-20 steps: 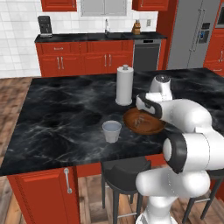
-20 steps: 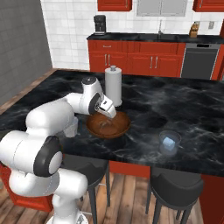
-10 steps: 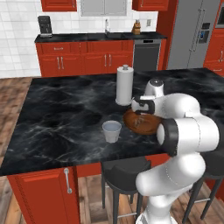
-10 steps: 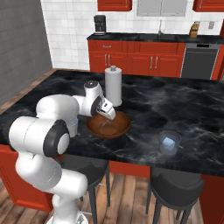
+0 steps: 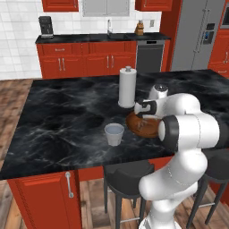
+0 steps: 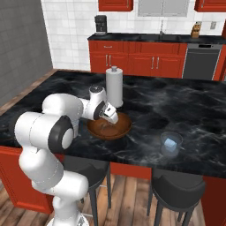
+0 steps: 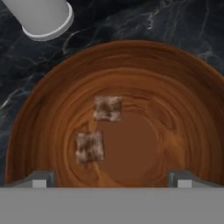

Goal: There are four ice cubes in the ice bowl. Place two ice cubes in each glass of water.

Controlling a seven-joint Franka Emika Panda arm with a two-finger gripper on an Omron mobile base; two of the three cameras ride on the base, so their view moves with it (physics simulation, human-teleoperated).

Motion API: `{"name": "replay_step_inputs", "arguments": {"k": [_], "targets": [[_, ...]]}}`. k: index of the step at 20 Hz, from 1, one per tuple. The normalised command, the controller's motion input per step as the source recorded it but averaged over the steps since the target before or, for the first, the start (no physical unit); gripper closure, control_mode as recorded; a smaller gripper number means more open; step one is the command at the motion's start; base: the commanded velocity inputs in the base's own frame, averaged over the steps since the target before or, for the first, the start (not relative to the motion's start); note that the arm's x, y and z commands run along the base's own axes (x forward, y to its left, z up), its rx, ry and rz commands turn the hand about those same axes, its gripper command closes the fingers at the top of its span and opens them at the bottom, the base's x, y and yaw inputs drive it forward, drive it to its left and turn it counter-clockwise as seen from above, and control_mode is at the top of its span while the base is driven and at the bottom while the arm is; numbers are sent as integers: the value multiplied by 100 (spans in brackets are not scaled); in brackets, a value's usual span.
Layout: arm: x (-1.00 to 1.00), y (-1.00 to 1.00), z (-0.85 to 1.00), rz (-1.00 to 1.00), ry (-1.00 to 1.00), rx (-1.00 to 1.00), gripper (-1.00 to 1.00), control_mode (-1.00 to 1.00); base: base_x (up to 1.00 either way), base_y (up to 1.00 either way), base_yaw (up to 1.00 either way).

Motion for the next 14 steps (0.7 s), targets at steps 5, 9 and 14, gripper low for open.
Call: {"name": "replay_step_inputs", "arguments": {"k": [5, 9, 14], "targets": [[5, -24, -26, 0, 0, 2, -100, -100, 0, 0, 0], [25, -7, -30, 0, 0, 4, -100, -100, 0, 0, 0], [30, 0, -16, 0, 0, 3, -100, -100, 0, 0, 0]]}}
